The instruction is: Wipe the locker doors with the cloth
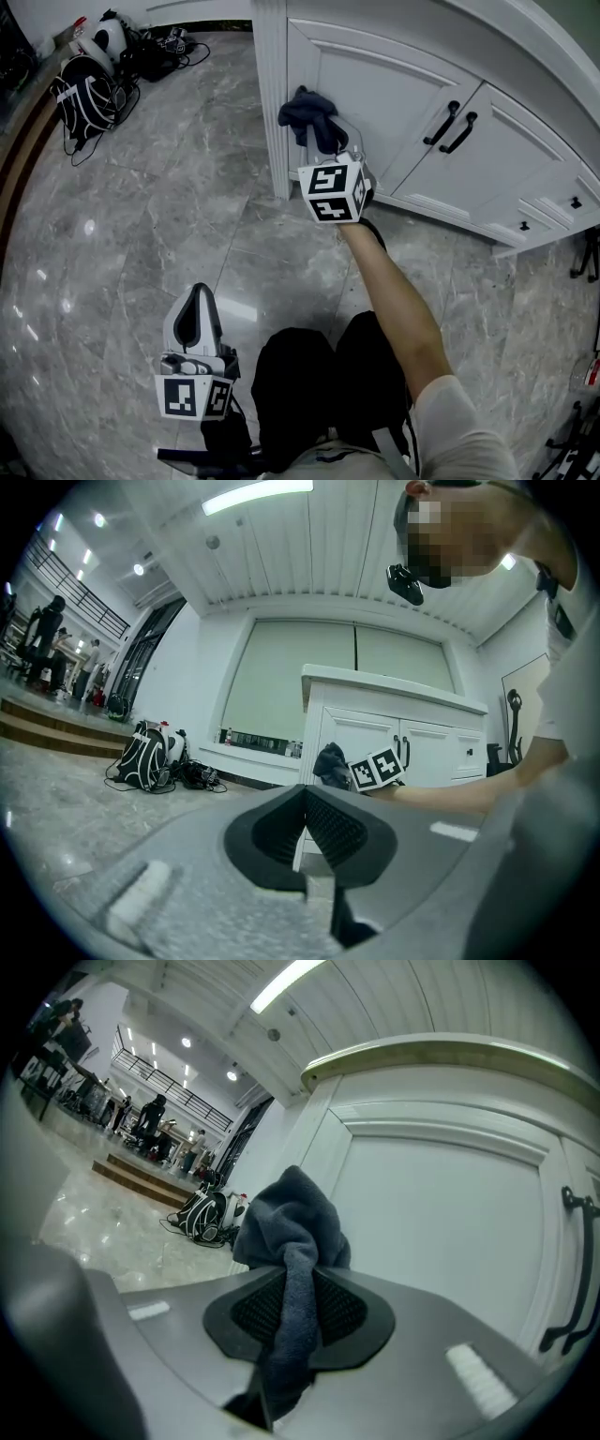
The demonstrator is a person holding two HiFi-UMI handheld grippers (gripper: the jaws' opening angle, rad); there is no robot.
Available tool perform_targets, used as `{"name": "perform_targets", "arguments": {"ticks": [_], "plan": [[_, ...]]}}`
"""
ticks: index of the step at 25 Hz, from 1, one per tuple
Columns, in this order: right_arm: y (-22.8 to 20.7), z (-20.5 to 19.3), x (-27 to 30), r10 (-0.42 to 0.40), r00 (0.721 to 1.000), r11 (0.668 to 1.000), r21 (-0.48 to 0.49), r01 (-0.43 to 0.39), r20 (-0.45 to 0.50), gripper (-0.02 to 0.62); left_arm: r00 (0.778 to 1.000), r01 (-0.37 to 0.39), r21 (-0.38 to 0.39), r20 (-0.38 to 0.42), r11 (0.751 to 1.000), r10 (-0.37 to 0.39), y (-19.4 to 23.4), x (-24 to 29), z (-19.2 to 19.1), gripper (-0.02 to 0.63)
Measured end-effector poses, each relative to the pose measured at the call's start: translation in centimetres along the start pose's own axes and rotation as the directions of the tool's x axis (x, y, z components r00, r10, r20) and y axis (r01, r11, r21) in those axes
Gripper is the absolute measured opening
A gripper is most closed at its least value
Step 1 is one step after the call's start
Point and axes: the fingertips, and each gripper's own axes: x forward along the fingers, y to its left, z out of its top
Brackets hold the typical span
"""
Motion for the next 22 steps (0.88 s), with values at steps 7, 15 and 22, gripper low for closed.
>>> {"name": "perform_targets", "arguments": {"ticks": [7, 15, 22], "plan": [[-1.8, -1.3, -1.2, -0.013, 0.999, 1.0, -0.01, 0.013, -0.041, 0.072, 1.0, -0.011, 0.01, 0.006, 1.0, 0.011, 0.1, -0.1, 0.3, 0.002], [-6.5, -2.9, -4.4, -0.081, 0.995, 0.996, -0.044, 0.078, -0.064, 0.074, 1.0, 0.015, 0.007, 0.002, 1.0, -0.015, -1.1, 0.4, 0.1, 0.002], [-10.4, -4.3, -6.7, -0.138, 0.987, 0.99, -0.053, 0.134, -0.08, 0.074, 0.999, 0.033, 0.012, 0.003, 0.999, -0.034, -2.2, 0.7, 0.3, 0.002]]}}
